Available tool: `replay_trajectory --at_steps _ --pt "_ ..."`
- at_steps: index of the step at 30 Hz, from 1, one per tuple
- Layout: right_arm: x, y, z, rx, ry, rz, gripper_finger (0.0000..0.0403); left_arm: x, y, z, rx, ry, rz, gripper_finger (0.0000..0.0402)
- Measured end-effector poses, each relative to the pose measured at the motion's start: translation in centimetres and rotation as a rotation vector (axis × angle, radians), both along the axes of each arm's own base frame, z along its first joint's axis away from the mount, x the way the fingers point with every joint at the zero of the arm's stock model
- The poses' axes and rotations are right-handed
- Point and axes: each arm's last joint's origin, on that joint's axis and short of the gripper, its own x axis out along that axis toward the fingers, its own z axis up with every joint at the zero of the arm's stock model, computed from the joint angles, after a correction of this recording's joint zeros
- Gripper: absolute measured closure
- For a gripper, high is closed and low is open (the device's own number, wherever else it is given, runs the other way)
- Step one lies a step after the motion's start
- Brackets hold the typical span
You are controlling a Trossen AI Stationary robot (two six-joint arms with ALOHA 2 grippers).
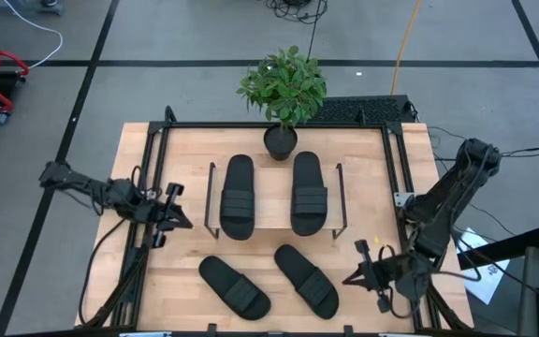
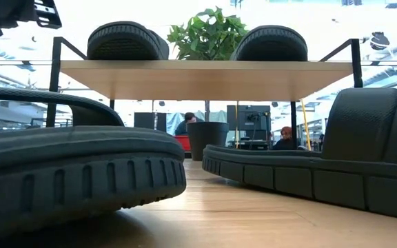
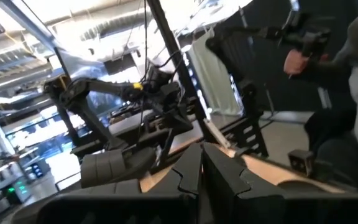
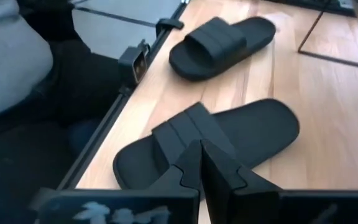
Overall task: Pick and place slides into the shelf
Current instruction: Put the left black slide under the shelf
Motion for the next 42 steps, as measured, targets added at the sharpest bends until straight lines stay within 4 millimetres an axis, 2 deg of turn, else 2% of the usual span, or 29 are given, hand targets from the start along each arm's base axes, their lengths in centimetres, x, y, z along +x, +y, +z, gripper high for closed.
replay_trajectory --at_steps 5,12,17,22,27,35,39,42 --pt "0.2 0.9 -0.9 0.012 0.010 0.001 0.0403 0.5 -1.1 0.2 0.008 0.058 0.049 0.0378" --pt "0.8 1.9 -4.3 0.003 0.116 -0.052 0.0403 1.8 -3.7 -0.4 0.078 0.213 0.051 0.0378" --pt "1.1 3.0 -6.0 -0.041 0.070 -0.129 0.0403 2.7 -5.4 1.0 0.117 0.207 0.063 0.0378" --pt "1.1 5.8 -5.8 -0.180 -0.044 -0.140 0.0403 3.3 -6.9 2.5 0.130 0.208 0.020 0.0378" --pt "1.0 8.9 -4.8 -0.345 -0.146 -0.114 0.0403 3.7 -7.7 2.3 0.182 0.217 0.024 0.0378" --pt "1.9 8.7 -8.0 -0.435 -0.020 -0.009 0.0403 3.8 -7.6 2.2 0.196 0.216 0.081 0.0378" --pt "2.7 8.4 -7.7 -0.445 -0.079 -0.083 0.0402 3.8 -7.6 2.2 0.183 0.222 0.080 0.0378" --pt "2.9 8.4 -7.7 -0.469 -0.086 -0.074 0.0391 3.8 -7.6 2.2 0.162 0.231 0.079 0.0378"
